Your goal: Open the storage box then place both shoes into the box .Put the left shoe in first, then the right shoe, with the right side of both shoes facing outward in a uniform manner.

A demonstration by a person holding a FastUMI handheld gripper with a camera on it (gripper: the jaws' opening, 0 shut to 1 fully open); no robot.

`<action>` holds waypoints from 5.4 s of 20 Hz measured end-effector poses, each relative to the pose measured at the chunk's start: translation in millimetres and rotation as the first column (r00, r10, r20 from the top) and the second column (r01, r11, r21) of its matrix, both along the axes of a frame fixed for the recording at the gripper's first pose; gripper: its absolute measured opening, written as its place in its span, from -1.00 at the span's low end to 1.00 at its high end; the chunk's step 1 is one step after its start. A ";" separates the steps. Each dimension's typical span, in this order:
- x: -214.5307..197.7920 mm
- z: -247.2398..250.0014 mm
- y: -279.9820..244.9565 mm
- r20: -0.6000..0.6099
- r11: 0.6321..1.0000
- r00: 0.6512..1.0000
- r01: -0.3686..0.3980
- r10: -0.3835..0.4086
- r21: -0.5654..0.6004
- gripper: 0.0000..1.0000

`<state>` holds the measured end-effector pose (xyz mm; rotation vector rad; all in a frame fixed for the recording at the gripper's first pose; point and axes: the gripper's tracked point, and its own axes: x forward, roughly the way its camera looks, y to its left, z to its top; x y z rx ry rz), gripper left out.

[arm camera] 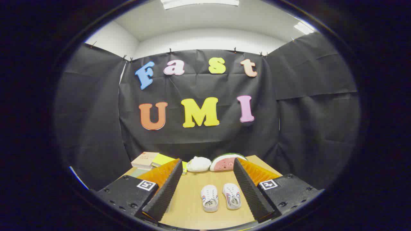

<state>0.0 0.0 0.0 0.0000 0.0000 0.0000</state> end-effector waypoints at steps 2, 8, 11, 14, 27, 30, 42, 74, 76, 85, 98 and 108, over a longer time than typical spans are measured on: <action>4.0 -5.1 7.0 -0.023 1.000 1.000 -0.010 0.010 -0.015 1.00; 13.9 -1.4 22.9 -0.008 0.999 0.999 -0.039 0.038 -0.021 1.00; 18.5 -6.3 25.9 -0.015 0.998 0.999 -0.032 0.032 -0.045 1.00; 22.7 -10.2 25.1 -0.026 0.998 1.000 -0.011 0.010 -0.058 1.00; 81.8 -72.6 31.0 -0.271 0.994 0.957 -0.106 0.103 0.005 1.00; 115.6 -86.3 44.0 -0.339 0.975 0.915 -0.194 0.220 0.109 1.00; 205.8 -179.7 115.1 -0.570 0.719 0.446 -0.333 0.690 0.610 1.00; 242.6 -213.6 179.7 -0.312 0.273 -0.135 -0.248 0.940 0.929 0.34; 245.4 -213.1 176.4 -0.316 0.276 -0.152 -0.235 0.936 0.932 0.23; 234.9 -175.5 165.7 -0.285 0.249 -0.116 -0.257 0.951 0.934 -0.89; 205.3 -105.0 186.3 -0.381 0.381 0.061 -0.299 0.923 0.875 -0.89; 173.0 -31.3 302.1 -0.380 0.414 0.165 -0.400 0.910 0.818 -0.89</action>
